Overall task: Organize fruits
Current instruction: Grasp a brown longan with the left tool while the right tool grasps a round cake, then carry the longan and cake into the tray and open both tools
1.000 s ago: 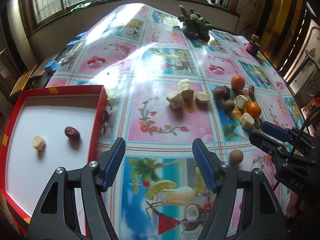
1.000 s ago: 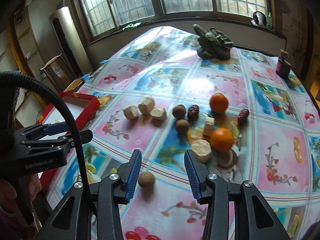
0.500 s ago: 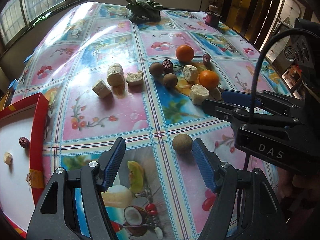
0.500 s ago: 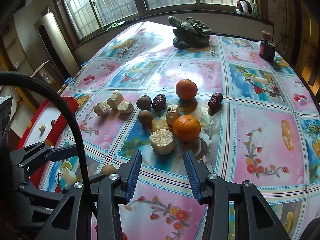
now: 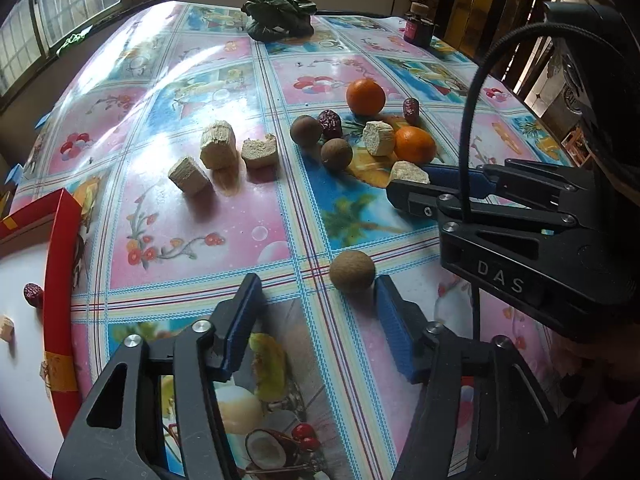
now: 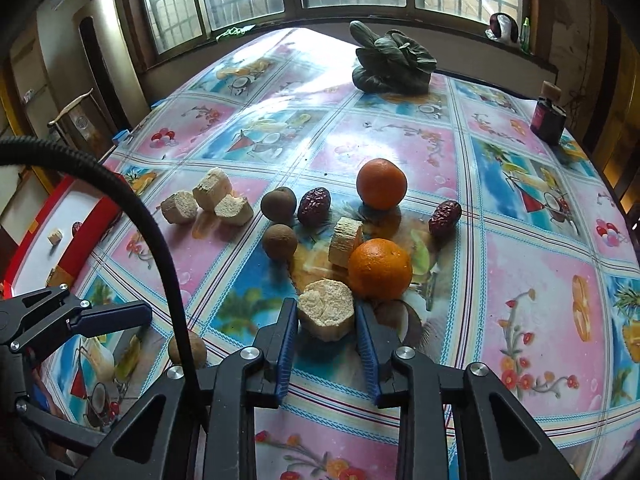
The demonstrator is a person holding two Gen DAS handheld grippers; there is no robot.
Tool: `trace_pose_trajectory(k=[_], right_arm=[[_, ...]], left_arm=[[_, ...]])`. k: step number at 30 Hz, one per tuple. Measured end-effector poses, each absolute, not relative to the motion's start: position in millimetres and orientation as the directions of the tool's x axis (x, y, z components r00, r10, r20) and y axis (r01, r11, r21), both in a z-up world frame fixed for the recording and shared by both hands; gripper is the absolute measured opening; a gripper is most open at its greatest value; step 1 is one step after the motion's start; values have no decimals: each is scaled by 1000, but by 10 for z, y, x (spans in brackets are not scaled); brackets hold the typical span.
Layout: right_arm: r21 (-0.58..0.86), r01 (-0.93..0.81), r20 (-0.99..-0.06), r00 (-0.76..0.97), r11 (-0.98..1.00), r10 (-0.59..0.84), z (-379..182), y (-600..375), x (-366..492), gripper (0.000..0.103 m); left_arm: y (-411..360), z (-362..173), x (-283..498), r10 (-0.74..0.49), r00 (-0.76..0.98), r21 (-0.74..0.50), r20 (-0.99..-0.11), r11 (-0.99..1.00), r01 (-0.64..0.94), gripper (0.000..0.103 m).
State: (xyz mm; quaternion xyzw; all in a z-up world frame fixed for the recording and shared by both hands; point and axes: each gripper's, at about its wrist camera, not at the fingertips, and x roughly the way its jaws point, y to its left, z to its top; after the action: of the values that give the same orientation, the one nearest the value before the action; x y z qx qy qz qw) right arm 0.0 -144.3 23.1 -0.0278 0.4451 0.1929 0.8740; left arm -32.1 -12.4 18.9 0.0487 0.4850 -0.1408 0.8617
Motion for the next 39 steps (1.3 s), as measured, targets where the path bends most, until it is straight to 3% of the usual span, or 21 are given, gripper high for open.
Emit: trace_pose_trajectory(k=[2, 4, 15, 39], right_arm=[[129, -356, -788, 530, 926, 313, 236, -1471, -14, 28], [132, -354, -785, 532, 926, 316, 255, -1485, -32, 28], [161, -397, -757, 537, 904, 371, 444, -1373, -175, 28], [215, -643, -717, 407, 735, 566, 715, 83, -357, 28]], left_arm=[[-72, 197, -299, -186, 502, -48, -845, 960, 274, 26], [-28, 199, -280, -190, 506, -55, -841, 961, 271, 21], [334, 370, -348, -195, 539, -90, -820, 973, 214, 21], [1775, 601, -640, 88, 595, 23, -799, 993, -117, 21]])
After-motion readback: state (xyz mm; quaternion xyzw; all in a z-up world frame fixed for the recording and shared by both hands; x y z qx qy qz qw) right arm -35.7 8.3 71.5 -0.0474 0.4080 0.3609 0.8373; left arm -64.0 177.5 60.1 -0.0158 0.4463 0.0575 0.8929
